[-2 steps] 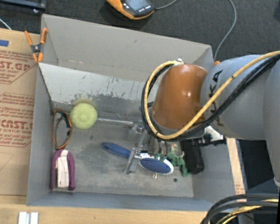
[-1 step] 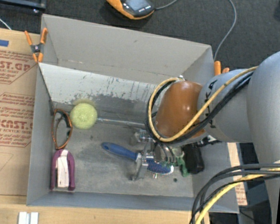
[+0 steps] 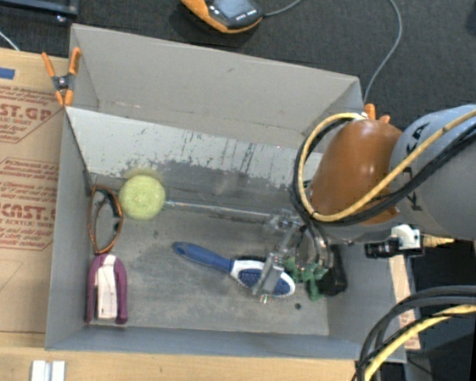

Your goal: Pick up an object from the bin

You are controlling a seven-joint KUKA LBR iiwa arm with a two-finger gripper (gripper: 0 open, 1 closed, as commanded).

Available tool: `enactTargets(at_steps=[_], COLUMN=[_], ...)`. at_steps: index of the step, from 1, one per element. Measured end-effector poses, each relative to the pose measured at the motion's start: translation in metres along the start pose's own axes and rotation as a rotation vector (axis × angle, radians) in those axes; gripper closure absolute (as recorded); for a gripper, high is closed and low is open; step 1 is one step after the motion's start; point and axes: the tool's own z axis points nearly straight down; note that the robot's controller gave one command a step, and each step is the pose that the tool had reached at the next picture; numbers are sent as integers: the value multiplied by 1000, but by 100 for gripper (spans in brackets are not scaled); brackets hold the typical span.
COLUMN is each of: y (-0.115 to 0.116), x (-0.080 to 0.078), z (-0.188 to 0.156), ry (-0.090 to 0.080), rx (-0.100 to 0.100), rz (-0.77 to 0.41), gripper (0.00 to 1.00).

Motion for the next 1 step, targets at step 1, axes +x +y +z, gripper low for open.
enactTargets(at_steps=[1], y=[-3], x=[-11], z=[71], ry=[10], rx=[0], rz=[-207], gripper=[0])
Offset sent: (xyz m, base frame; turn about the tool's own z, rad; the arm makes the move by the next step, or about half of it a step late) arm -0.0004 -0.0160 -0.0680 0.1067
